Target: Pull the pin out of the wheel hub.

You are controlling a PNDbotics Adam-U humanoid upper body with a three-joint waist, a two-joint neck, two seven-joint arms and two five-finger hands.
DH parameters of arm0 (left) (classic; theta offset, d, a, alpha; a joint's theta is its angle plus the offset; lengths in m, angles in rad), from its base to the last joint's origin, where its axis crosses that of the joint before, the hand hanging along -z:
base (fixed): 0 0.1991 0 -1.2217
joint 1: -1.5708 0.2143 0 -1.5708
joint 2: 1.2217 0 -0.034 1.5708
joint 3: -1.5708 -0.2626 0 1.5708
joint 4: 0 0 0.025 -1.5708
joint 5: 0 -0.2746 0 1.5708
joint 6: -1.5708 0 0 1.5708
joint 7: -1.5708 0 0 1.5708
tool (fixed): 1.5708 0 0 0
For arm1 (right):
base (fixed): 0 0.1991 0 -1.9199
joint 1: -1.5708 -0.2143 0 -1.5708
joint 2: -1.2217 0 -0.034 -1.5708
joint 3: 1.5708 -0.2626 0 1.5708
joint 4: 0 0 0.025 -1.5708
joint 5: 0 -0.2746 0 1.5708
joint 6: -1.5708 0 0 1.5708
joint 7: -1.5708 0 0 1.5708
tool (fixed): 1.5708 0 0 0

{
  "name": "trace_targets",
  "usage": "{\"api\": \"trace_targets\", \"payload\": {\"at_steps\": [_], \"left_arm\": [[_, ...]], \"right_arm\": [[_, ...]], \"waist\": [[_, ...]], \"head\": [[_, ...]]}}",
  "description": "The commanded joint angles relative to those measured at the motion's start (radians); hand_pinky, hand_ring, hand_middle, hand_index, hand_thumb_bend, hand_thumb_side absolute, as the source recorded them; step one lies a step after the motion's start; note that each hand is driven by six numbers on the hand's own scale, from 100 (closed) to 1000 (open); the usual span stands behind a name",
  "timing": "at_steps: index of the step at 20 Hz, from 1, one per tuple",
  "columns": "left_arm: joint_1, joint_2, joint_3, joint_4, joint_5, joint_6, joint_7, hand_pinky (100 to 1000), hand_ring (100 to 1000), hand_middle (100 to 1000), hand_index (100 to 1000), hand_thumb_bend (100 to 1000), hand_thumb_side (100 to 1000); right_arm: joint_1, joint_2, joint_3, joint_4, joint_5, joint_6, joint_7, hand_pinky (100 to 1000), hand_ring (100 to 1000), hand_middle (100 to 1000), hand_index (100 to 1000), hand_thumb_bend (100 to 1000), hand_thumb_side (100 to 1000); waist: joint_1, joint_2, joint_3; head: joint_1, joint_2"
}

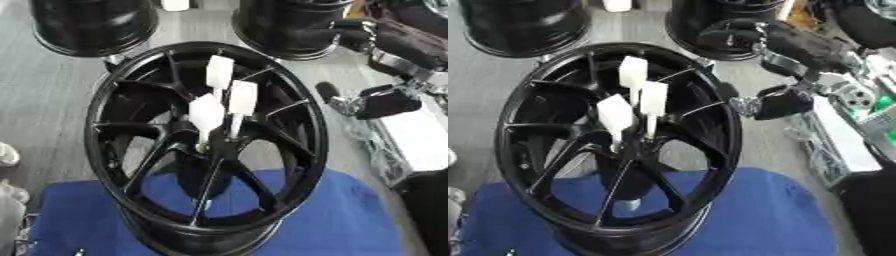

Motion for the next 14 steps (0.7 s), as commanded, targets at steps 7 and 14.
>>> {"api": "trace_targets", "payload": {"at_steps": [7,14], "left_arm": [[-0.004,0.016,0.000,-0.018,0.002,-0.003,-0.006,685,1000,619,758,513,560],[-0.008,0.019,-0.005,-0.017,0.000,-0.004,-0.012,685,1000,619,758,514,560]], "right_arm": [[-0.142,-0.121,0.085,0.034,-0.092,-0.028,0.152,809,838,928,976,100,386],[-0.313,-0.061,0.208,0.127,-0.200,-0.023,0.261,805,831,935,966,100,525]], "waist": [[0.000,-0.013,0.010],[-0.005,-0.005,0.022]], "head": [[-0.004,0.014],[-0.009,0.015]]}}
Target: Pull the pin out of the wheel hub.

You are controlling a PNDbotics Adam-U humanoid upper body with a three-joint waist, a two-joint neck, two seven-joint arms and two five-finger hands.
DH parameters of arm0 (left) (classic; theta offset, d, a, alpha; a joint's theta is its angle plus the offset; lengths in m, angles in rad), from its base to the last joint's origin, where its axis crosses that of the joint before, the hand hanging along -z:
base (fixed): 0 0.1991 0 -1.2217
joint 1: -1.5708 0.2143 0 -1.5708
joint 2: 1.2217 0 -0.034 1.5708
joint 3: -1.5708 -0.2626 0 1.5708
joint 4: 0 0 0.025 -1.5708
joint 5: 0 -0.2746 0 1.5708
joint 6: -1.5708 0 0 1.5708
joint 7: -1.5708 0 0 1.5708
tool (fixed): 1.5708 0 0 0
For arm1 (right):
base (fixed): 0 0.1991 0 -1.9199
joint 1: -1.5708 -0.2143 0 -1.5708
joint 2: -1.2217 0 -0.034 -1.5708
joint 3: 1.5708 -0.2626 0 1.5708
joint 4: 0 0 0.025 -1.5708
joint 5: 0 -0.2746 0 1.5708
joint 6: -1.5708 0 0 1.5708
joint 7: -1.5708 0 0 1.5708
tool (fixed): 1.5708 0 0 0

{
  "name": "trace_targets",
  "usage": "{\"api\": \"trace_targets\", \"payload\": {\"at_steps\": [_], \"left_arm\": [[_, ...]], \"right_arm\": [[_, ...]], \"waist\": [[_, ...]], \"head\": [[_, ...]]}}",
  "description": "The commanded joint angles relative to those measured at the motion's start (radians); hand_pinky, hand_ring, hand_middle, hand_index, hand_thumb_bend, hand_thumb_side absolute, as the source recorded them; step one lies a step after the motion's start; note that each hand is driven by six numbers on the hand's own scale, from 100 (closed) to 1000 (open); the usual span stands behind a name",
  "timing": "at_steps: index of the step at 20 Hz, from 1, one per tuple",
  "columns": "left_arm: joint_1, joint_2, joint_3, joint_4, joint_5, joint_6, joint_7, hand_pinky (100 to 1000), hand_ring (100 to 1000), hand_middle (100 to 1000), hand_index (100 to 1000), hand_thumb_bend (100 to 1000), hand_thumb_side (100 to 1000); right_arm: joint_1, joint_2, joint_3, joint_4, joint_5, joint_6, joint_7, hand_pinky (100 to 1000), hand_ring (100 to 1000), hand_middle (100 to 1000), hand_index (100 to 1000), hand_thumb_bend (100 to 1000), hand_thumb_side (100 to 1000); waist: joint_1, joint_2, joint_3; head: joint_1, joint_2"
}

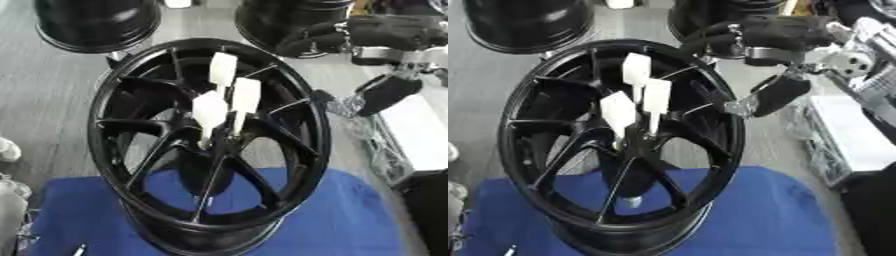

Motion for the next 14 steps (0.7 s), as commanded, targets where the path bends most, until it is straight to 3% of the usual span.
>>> {"api": "trace_targets", "payload": {"at_steps": [1,6,14], "left_arm": [[-0.008,0.020,-0.004,-0.017,0.000,-0.002,-0.004,685,1000,619,758,514,559],[-0.010,0.020,-0.004,-0.017,0.000,0.000,-0.006,685,1000,619,758,514,560],[-0.010,0.018,-0.005,-0.018,0.002,0.002,-0.006,686,1000,619,758,514,560]], "right_arm": [[-0.064,0.013,0.034,0.043,-0.050,0.004,0.050,804,831,936,966,100,547],[-0.145,0.091,0.075,0.134,-0.072,0.011,0.136,803,826,929,956,100,619],[-0.201,0.183,0.069,0.254,-0.087,0.012,0.272,801,812,914,941,100,706]], "waist": [[0.002,-0.007,0.003],[-0.001,-0.005,0.004],[0.000,-0.009,0.005]], "head": [[-0.002,0.006],[-0.001,0.006],[0.002,0.006]]}}
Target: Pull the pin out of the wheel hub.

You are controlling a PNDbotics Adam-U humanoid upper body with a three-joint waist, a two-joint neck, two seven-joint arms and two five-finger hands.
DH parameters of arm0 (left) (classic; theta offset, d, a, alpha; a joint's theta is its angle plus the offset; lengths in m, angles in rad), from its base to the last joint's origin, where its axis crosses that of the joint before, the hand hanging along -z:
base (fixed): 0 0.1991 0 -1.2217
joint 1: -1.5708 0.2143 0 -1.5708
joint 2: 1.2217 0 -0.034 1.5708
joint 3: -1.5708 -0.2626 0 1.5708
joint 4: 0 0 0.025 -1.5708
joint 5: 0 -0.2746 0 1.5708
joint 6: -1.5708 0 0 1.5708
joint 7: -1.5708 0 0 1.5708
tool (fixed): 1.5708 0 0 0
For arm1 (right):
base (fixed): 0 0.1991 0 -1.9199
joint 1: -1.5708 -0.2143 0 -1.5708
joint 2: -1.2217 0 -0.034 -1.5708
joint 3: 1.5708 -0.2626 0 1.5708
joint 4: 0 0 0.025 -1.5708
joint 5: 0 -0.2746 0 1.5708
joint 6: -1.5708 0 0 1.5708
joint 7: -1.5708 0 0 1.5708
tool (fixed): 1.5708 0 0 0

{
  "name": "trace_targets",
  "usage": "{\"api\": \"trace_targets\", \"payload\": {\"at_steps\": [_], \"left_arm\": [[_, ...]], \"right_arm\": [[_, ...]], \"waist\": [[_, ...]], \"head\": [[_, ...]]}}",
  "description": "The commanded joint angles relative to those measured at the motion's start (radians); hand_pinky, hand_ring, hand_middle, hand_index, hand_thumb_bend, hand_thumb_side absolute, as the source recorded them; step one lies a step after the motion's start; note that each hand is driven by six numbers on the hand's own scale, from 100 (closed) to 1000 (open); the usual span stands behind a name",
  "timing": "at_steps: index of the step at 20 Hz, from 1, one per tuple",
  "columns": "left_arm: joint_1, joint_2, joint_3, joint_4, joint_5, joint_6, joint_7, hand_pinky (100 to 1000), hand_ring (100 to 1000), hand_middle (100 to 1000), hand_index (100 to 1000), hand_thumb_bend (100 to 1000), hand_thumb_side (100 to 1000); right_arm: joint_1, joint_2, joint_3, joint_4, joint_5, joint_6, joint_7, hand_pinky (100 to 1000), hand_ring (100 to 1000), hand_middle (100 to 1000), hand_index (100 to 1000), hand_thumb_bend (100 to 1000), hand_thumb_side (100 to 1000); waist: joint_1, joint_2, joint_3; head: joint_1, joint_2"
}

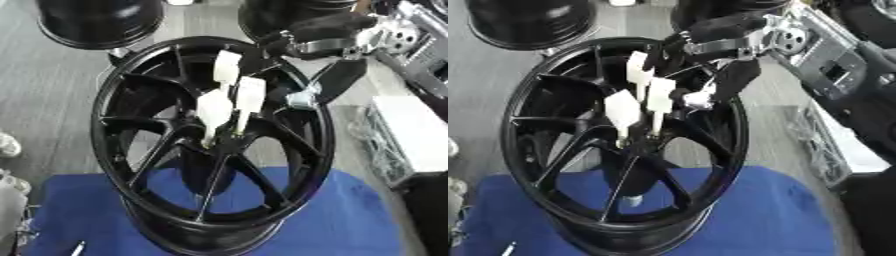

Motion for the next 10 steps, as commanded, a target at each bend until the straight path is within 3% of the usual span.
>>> {"api": "trace_targets", "payload": {"at_steps": [1,10], "left_arm": [[-0.009,0.018,0.000,-0.018,0.002,0.000,-0.001,686,1000,619,758,514,560],[-0.010,0.015,0.000,-0.018,0.001,0.001,-0.001,686,1000,619,759,514,560]], "right_arm": [[-0.027,0.005,-0.017,0.031,-0.011,-0.003,0.043,801,811,911,941,100,711],[-0.032,0.027,-0.018,0.076,0.004,-0.012,0.065,801,808,904,941,100,733]], "waist": [[0.006,-0.014,0.000],[0.009,-0.015,0.001]], "head": [[0.001,0.005],[0.000,0.005]]}}
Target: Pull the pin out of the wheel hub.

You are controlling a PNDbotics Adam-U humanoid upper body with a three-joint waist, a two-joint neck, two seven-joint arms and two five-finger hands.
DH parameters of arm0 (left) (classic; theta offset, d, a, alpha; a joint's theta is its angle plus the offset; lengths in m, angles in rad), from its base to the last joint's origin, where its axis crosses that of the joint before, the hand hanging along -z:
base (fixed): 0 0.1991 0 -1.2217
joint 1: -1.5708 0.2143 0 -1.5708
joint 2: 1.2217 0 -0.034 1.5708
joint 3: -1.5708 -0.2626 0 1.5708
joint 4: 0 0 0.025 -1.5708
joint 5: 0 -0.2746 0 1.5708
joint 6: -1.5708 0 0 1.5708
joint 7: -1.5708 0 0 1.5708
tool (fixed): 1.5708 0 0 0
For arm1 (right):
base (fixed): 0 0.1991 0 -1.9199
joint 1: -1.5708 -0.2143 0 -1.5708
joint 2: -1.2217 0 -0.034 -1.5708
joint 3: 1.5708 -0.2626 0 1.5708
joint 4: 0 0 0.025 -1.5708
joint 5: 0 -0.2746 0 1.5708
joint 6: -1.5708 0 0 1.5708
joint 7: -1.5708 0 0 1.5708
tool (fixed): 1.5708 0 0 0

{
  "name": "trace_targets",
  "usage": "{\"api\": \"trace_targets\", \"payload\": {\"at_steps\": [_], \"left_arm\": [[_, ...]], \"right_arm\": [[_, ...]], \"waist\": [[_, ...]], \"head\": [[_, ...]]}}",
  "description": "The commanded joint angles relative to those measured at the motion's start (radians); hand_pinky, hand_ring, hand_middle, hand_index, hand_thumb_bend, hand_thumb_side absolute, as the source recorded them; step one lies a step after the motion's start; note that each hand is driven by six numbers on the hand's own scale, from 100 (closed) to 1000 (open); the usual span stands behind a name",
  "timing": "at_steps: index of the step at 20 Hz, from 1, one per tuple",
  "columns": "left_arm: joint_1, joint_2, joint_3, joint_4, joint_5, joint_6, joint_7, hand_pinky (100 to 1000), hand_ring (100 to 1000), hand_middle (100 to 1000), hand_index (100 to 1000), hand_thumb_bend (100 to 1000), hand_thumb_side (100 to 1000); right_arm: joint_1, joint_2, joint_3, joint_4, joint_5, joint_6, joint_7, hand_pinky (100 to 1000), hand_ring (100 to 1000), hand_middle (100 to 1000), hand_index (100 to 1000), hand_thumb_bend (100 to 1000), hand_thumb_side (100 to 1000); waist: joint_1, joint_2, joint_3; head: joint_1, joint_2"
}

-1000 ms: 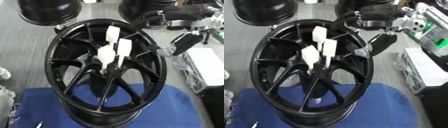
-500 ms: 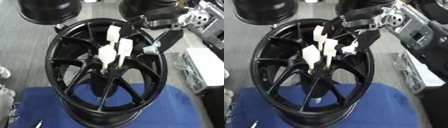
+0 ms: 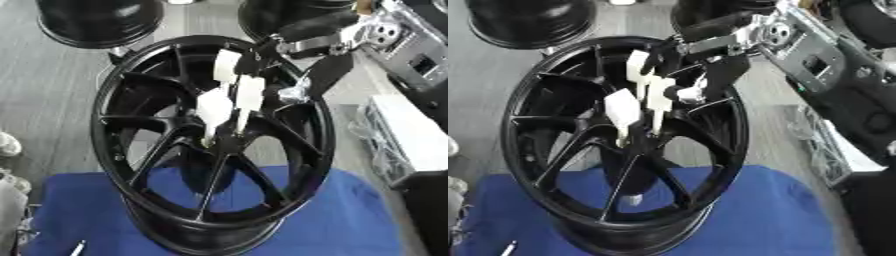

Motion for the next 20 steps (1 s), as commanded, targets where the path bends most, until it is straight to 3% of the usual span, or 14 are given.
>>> {"api": "trace_targets", "payload": {"at_steps": [1,20], "left_arm": [[-0.010,0.015,0.000,-0.018,0.001,0.000,-0.001,686,1000,618,759,514,560],[-0.014,0.013,-0.001,-0.020,0.000,0.001,-0.005,687,1000,619,759,514,562]], "right_arm": [[-0.015,-0.009,-0.008,0.018,0.007,-0.006,0.011,801,809,904,941,100,737],[-0.025,0.026,-0.003,0.071,0.090,-0.037,0.038,807,810,882,936,100,786]], "waist": [[0.007,-0.014,0.001],[0.009,-0.015,0.006]], "head": [[0.000,0.002],[-0.001,0.002]]}}
